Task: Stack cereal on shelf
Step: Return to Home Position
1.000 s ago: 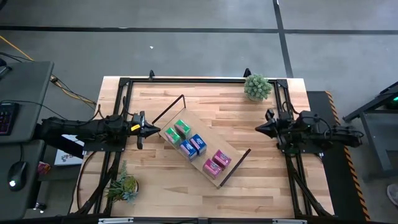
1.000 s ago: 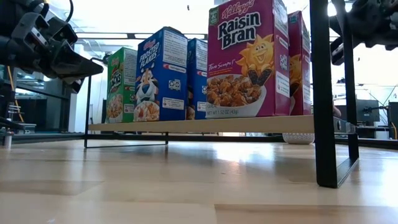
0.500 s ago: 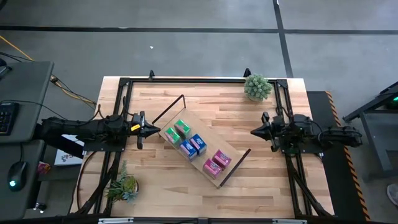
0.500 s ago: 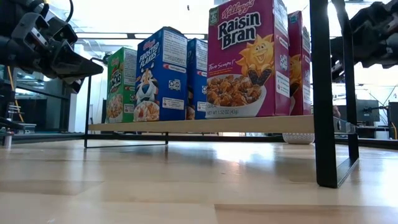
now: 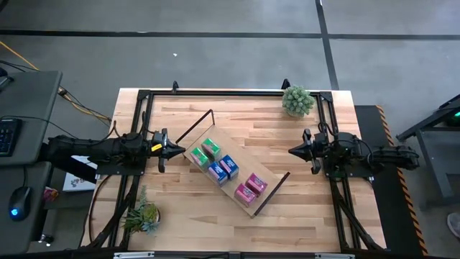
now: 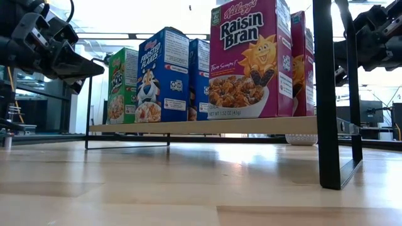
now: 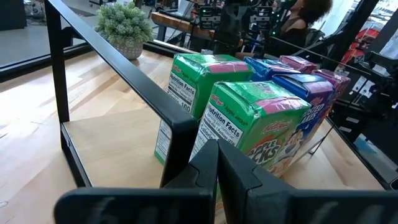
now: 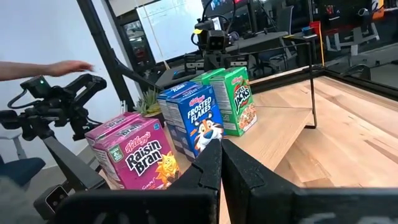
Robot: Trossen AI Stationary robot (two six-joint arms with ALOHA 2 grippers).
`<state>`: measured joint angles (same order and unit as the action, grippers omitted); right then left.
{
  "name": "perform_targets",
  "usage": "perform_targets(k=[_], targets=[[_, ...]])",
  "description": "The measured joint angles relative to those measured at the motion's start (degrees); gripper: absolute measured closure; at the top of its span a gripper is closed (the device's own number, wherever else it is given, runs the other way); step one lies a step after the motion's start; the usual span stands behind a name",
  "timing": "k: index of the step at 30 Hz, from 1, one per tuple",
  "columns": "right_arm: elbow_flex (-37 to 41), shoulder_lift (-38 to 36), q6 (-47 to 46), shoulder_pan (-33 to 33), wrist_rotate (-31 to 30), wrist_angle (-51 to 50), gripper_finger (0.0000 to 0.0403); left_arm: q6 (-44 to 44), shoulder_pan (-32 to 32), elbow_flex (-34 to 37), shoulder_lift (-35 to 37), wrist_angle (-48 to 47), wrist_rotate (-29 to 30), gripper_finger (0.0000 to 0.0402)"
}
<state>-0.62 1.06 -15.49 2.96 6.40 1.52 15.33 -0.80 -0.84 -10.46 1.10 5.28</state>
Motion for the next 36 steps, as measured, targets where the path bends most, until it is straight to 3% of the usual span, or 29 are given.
perform_targets(k=[6, 11, 16, 24, 36], targets=[[-0.02, 0.00, -0.01, 0.01, 0.02, -0.02, 0.0403, 0.01, -0.12, 0.00, 0.83, -0.18, 0.00, 0.0401], [-0.04, 0.00, 0.01, 0.00, 0.01, -0.06, 0.0403, 0.00, 0.50, 0.05, 10.31, 0.00, -0.21, 0.0401], [-0.07, 0.17, 0.03, -0.01, -0.13, -0.15, 0.0402, -1.01, 1.13, -0.17, 10.30, 5.89, 0.54, 0.0401], [-0.07, 0.44, -0.06, -0.01, -0.11, -0.20, 0.0402, -14.63, -2.94, 0.13, 10.29, -0.49, -5.05, 0.0401], [-0.07, 0.44, 0.07, 0.01, -0.02, -0.20, 0.0402, -9.57, -5.77, 0.13, 10.27, -0.66, -4.83, 0.0401]])
